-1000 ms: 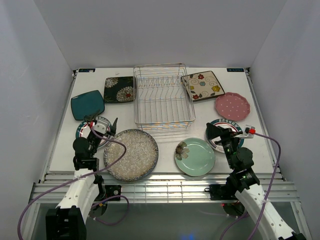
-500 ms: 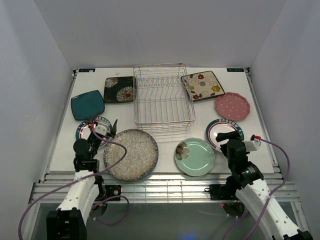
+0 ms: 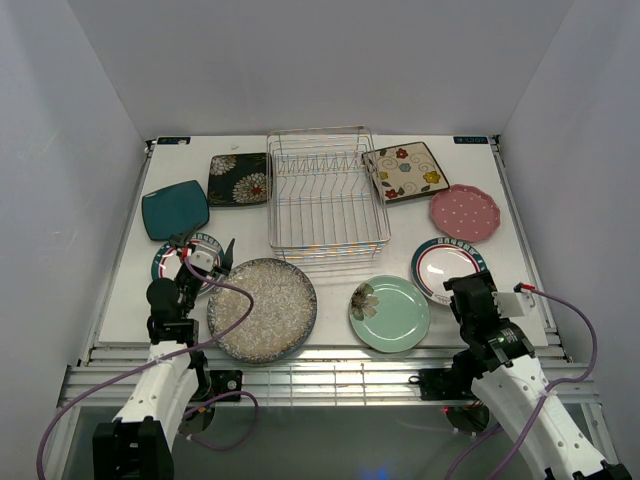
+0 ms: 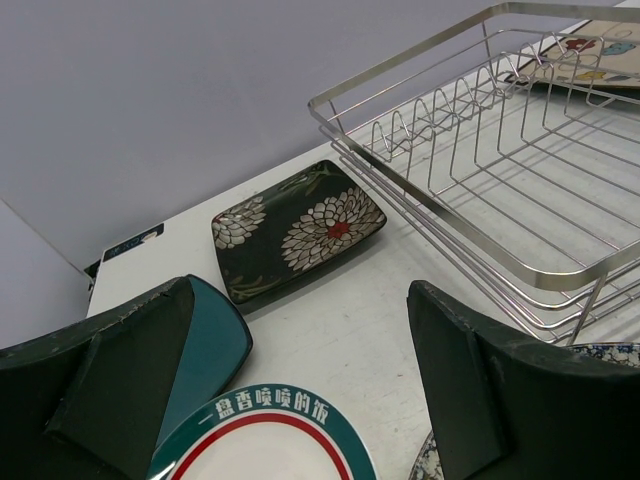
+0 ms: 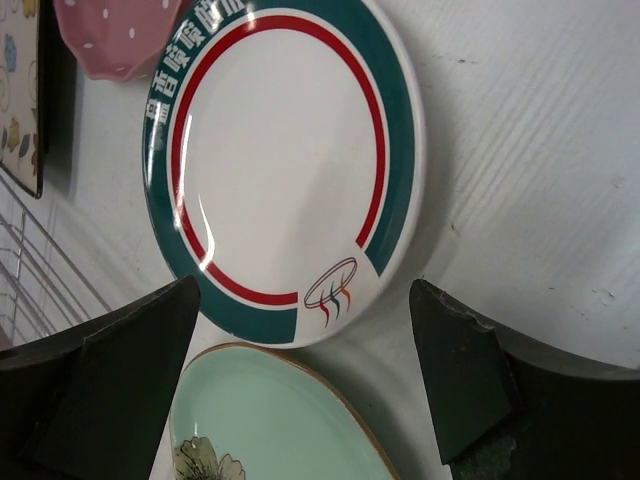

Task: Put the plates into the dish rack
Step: Pick up the plate at the center of the board.

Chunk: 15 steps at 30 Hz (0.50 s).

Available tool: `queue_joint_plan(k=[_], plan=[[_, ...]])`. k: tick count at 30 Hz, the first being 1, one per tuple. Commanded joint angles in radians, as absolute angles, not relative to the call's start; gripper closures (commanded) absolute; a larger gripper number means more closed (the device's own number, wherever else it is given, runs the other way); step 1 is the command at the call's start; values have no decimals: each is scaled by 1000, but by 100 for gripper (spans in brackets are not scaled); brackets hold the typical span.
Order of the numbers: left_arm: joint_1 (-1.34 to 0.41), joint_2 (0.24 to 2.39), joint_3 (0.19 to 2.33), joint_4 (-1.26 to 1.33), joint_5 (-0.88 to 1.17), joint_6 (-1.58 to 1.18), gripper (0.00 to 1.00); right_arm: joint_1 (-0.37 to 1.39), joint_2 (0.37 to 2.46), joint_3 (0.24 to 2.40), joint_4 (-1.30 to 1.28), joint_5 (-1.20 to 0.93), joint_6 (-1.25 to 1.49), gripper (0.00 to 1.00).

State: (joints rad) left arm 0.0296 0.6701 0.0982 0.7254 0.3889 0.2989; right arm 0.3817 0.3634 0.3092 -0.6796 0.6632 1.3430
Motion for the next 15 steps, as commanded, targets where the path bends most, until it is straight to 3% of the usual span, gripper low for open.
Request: queue_joint_plan(k=[1,8,15], plan=[[31,661,121,718,387,307,2,383,393,388,-797,747,1454,9],[29,667,124,718,385,307,2,383,437,393,-810,742,1460,10],[31,655,121,718,374,305,2,382,437,327,-649,663,1391,7]])
